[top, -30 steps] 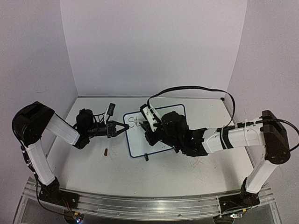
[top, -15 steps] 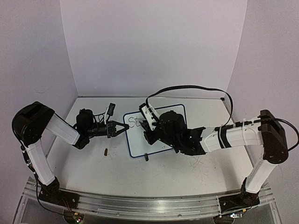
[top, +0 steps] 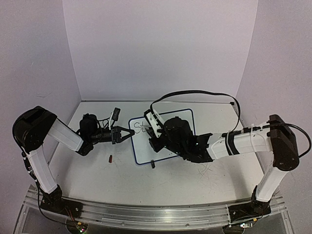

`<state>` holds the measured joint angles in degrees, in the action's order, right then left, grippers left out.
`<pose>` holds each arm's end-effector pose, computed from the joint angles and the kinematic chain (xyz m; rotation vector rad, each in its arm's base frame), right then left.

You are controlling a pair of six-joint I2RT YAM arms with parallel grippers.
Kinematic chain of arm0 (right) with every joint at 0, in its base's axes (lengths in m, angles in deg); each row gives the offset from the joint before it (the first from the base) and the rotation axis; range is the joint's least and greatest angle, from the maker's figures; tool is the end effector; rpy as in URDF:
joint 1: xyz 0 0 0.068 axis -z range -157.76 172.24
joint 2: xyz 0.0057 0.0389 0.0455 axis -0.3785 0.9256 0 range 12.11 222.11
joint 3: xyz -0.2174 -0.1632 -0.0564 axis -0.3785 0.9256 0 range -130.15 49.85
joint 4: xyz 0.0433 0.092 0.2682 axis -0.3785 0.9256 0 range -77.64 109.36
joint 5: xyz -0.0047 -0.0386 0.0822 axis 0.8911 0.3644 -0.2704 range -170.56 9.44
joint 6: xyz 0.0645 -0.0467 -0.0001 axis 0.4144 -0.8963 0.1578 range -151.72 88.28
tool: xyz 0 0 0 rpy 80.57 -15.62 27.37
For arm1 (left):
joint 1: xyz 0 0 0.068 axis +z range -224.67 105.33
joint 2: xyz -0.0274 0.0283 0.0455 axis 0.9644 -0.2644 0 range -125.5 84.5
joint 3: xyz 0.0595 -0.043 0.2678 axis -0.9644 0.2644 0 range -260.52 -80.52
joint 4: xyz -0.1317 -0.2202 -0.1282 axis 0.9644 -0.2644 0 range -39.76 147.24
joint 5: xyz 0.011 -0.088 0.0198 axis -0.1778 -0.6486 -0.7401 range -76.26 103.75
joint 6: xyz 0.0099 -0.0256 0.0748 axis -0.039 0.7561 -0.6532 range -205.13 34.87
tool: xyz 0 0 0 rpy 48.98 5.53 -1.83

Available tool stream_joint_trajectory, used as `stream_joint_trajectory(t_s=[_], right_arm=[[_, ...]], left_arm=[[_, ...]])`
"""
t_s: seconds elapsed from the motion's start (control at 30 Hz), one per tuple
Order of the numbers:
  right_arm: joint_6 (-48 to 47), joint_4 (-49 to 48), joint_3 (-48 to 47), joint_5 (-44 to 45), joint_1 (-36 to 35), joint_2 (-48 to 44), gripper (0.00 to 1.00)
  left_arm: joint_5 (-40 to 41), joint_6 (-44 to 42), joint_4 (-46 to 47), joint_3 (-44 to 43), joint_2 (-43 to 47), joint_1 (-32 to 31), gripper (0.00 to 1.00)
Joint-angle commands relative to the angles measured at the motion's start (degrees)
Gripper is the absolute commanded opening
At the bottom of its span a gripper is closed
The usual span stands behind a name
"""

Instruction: Write a sentence on the whiteboard

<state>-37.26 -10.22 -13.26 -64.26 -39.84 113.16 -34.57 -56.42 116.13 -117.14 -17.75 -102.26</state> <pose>0.2314 0.3954 0.2205 -0.8564 1.6394 0.4318 0.2978 -0.2134 0.1394 0.6740 1.7400 -1.4121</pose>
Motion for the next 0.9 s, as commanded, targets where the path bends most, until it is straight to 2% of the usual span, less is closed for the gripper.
stream_joint_trajectory(t_s=[0.0,0.37,0.6,0.87], right_arm=[[0.9,0.5,-1.8,3.3,0.1,0.2,0.0],[1.8,1.6,0.4,7.2,0.2,-2.6,0.0],[1.1,-2.7,7.8,5.5,0.3,-11.5,0.0],[-0.9,0.0,2.0,-1.3,1.0,-5.5,0.0]], left_arm=[[-1.2,-0.8,-1.2,-0.5,2.1,-0.4,0.0],[-1.0,-0.9,-1.3,-0.4,1.9,-0.4,0.0],[-0.9,-0.9,-1.4,-0.5,1.8,-0.4,0.0],[-0.7,-0.9,-1.6,-0.6,1.7,-0.4,0.0]])
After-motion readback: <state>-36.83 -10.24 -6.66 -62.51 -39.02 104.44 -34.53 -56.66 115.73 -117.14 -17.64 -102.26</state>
